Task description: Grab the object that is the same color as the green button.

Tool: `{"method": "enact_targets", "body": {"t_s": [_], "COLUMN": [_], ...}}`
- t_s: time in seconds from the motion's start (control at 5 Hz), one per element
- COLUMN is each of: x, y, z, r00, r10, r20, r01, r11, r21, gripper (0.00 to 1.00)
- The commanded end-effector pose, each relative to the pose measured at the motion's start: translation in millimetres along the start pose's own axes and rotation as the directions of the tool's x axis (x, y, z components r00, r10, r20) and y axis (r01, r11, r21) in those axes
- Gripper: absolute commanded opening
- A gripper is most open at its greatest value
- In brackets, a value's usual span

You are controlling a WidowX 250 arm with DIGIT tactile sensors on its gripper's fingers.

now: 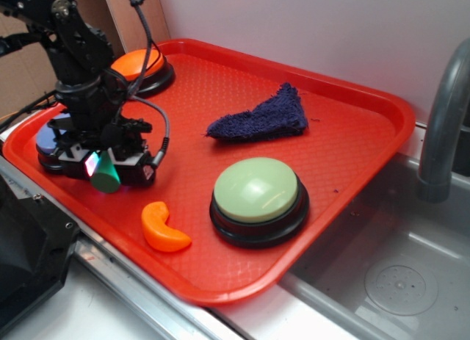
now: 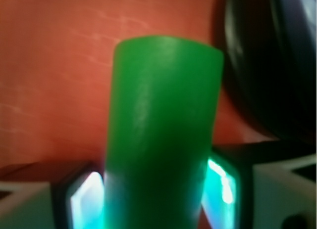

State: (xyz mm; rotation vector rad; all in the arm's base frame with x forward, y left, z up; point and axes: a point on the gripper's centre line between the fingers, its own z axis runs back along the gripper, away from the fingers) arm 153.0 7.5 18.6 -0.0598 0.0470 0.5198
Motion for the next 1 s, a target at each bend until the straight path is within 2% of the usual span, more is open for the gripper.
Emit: {"method": "enact_targets", "body": {"t_s": [0.0, 0.2, 0.4, 0.6, 0.8], "x": [-3.1, 3.4, 21.8, 37.4, 46.1], "y": [-31.9, -22.6, -11.3, -18.1, -20.5], "z": [90.9, 141.2, 193.2, 199.7, 192.7], "r00": [0.953, 0.944, 0.946, 0.931, 0.927], "r10": [-0.302, -0.316, -0.297, -0.322, -0.339], "r20": [0.02, 0.094, 0.133, 0.171, 0.158], "r01": [0.303, 0.316, 0.297, 0.317, 0.33], "r11": [0.952, 0.949, 0.955, 0.947, 0.94], "r21": [-0.05, 0.012, 0.021, 0.057, 0.081], "gripper": [0.0, 0.0, 0.0, 0.0, 0.0]}}
